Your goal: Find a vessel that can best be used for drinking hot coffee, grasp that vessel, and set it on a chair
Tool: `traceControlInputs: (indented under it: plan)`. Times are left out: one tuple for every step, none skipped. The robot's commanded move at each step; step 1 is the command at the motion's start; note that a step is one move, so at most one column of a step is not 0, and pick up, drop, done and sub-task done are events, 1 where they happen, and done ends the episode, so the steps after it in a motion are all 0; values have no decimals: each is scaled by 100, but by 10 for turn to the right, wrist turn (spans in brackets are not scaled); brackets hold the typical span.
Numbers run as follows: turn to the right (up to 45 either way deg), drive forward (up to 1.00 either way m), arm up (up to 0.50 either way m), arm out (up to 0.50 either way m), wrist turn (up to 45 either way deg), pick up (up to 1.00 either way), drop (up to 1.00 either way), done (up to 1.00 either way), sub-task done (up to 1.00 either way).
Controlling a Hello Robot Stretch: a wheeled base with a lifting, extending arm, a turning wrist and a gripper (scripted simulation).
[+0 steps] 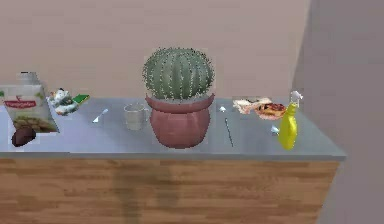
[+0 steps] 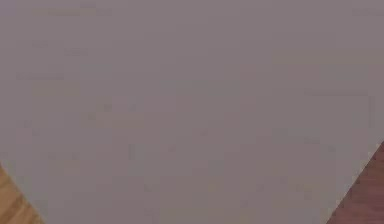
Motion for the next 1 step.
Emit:
traceControlInputs:
  plan:
    - [0,15,0,0,0,0,0,0,0]
